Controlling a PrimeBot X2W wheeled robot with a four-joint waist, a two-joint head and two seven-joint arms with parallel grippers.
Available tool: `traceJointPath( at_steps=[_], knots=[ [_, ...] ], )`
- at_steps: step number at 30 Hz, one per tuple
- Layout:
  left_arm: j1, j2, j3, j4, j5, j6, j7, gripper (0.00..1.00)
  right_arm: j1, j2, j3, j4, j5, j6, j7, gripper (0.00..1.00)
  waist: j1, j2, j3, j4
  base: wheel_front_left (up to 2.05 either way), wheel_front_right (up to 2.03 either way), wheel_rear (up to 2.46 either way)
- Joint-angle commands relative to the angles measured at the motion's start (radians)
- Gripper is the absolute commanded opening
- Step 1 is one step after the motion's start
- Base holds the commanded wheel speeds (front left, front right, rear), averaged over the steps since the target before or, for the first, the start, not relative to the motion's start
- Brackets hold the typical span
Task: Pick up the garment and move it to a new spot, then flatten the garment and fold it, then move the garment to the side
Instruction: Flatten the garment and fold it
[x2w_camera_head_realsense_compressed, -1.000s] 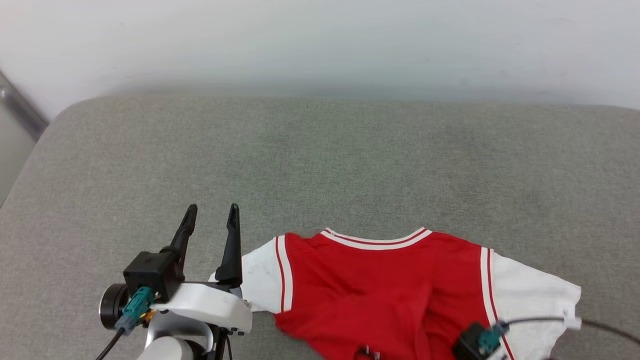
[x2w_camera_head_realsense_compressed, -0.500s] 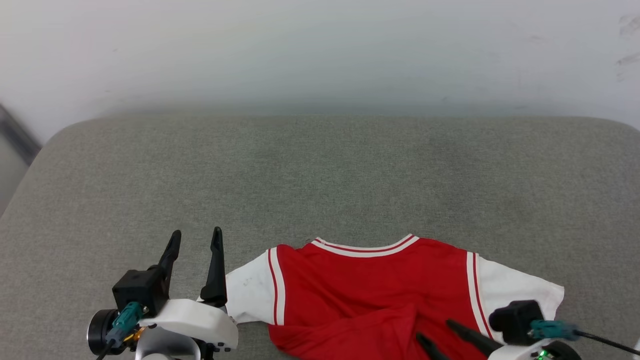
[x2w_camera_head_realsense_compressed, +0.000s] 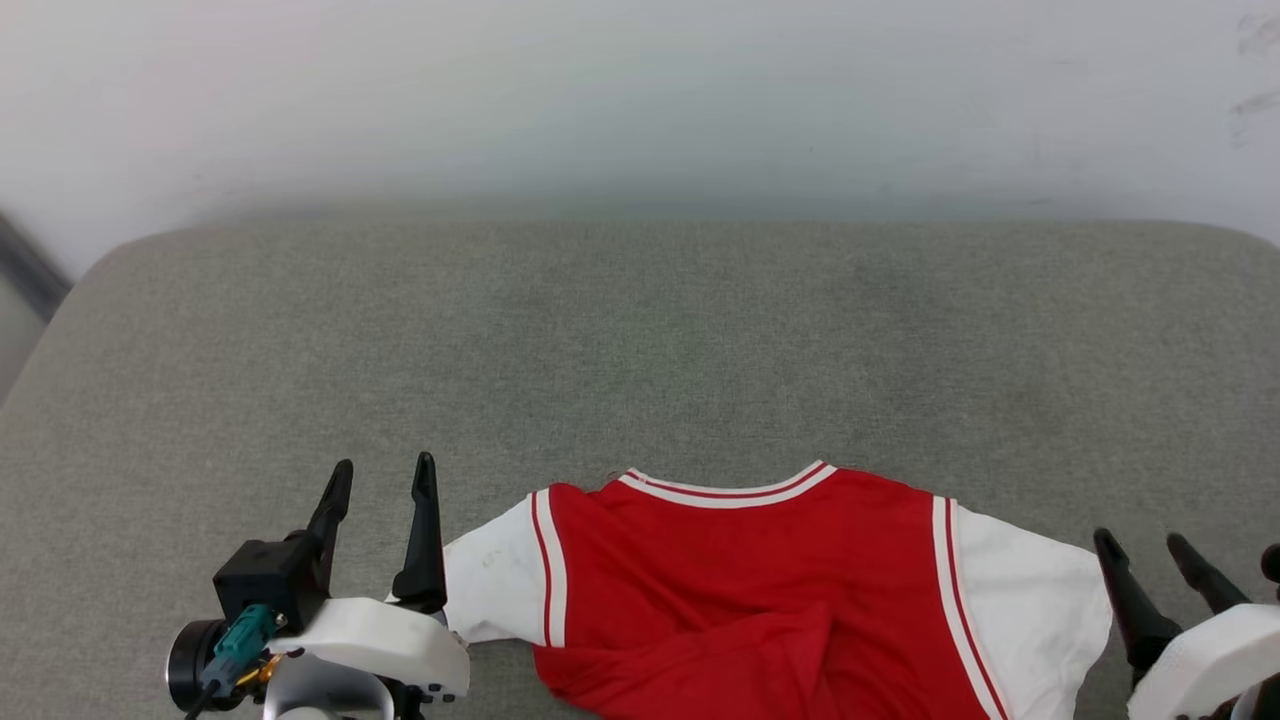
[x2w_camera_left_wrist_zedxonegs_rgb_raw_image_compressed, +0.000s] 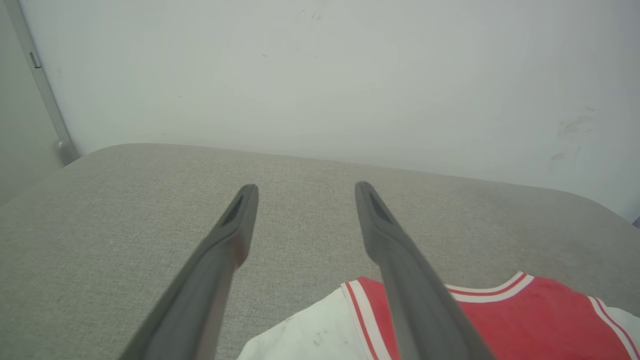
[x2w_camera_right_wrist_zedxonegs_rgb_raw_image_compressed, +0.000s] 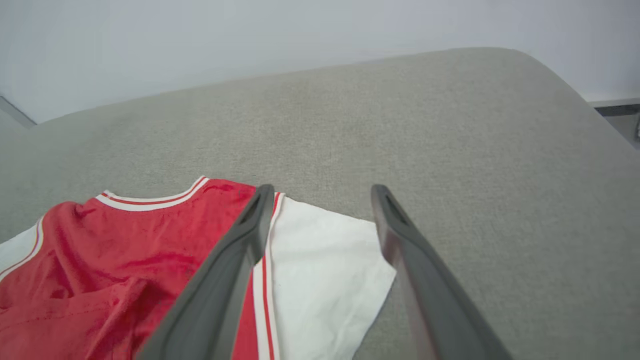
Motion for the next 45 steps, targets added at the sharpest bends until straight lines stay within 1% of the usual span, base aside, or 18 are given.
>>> traceJointPath(
  at_steps=[1,3,7,10,14,21,22,23,24,27,30,36,37,38,39,40,43,45],
  knots=[
    [-0.011,0.002,0.003,-0.004,-0.003,0.000,-0.006,1.00,-0.026,-0.015,-0.027,0.034,0.020,0.000,0.050,1.00,0.0000,-0.0001,0.015,0.005,0.00,0.00,0.00],
    [-0.019,0.002,0.005,-0.004,-0.003,-0.002,-0.009,1.00,-0.055,-0.049,-0.061,0.075,0.044,0.000,0.126,1.00,0.0000,-0.0001,0.032,0.009,0.00,0.00,0.00],
    [-0.041,-0.002,0.007,-0.005,-0.003,-0.007,-0.011,1.00,-0.101,-0.106,-0.078,0.162,0.090,0.000,0.327,1.00,0.0000,-0.0001,0.072,0.018,0.00,0.00,0.00],
    [-0.063,-0.008,0.004,-0.010,0.007,-0.010,-0.018,1.00,-0.153,-0.126,-0.088,0.201,0.100,0.000,0.432,1.00,0.0000,-0.0001,0.115,0.031,0.00,0.00,0.00],
    [-0.094,-0.017,0.002,-0.012,0.014,-0.016,-0.024,1.00,-0.219,-0.153,-0.091,0.262,0.070,0.000,0.492,1.00,0.0000,-0.0001,0.171,0.046,0.00,0.00,0.00],
    [-0.115,-0.027,0.004,0.013,0.013,-0.026,-0.036,1.00,-0.271,-0.131,-0.040,0.366,0.096,0.000,0.531,1.00,0.0000,-0.0001,0.213,0.063,0.00,0.00,0.00],
    [-0.116,-0.028,0.004,0.018,0.011,-0.026,-0.036,1.00,-0.269,-0.124,-0.034,0.382,0.101,0.000,0.541,0.46,0.0000,-0.0001,0.214,0.063,0.00,0.00,0.00],
    [-0.117,-0.027,0.003,0.023,0.009,-0.028,-0.035,1.00,-0.264,-0.121,-0.024,0.394,0.108,0.000,0.551,0.18,0.0000,-0.0001,0.213,0.063,0.00,0.00,0.00],
    [-0.116,-0.025,0.003,0.026,0.007,-0.029,-0.035,1.00,-0.260,-0.112,-0.021,0.401,0.116,0.000,0.558,0.00,0.0000,-0.0001,0.211,0.062,0.00,0.00,0.00],
    [-0.105,-0.011,0.008,0.036,-0.012,-0.042,-0.016,1.00,-0.262,-0.121,-0.012,0.403,0.125,0.000,0.558,0.00,0.0000,-0.0001,0.194,0.053,0.00,0.00,0.00],
    [-0.088,0.021,0.012,0.039,-0.040,-0.056,0.040,1.00,-0.271,-0.142,-0.008,0.380,0.129,0.000,0.533,0.00,0.0000,-0.0001,0.165,0.040,0.00,0.00,0.00],
    [-0.056,0.139,0.006,0.024,-0.163,-0.106,0.315,1.00,-0.254,-0.147,-0.020,0.281,0.111,0.000,0.524,0.00,0.0000,-0.0001,0.121,0.019,0.00,0.00,0.00],
    [-0.056,0.139,0.006,0.024,-0.163,-0.106,0.315,1.00,-0.254,-0.147,-0.020,0.281,0.111,0.000,0.524,0.00,0.0000,-0.0001,0.121,0.019,0.00,0.00,0.00],
    [-0.050,0.159,-0.001,0.024,-0.184,-0.111,0.373,1.00,-0.249,-0.146,-0.022,0.267,0.107,0.000,0.529,0.00,0.0000,-0.0001,0.121,0.017,0.00,0.00,0.00],
    [-0.047,0.197,-0.016,0.025,-0.225,-0.124,0.480,1.00,-0.244,-0.144,-0.026,0.237,0.101,0.000,0.533,0.00,0.0000,-0.0001,0.127,0.010,0.00,0.00,0.00],
    [-0.043,0.212,-0.023,0.029,-0.240,-0.127,0.529,1.00,-0.244,-0.141,-0.024,0.225,0.098,0.000,0.537,0.00,0.0000,-0.0001,0.134,0.005,0.00,0.00,0.00],
    [-0.038,0.240,-0.030,0.046,-0.284,-0.126,0.627,1.00,-0.243,-0.129,-0.022,0.188,0.089,0.000,0.548,0.00,0.0000,-0.0001,0.156,-0.008,0.00,0.00,0.00],
    [-0.049,0.241,-0.026,0.063,-0.305,-0.126,0.653,1.00,-0.244,-0.117,-0.022,0.174,0.087,0.000,0.551,0.00,0.0000,-0.0001,0.172,-0.017,0.00,0.00,0.00]
  ],
)
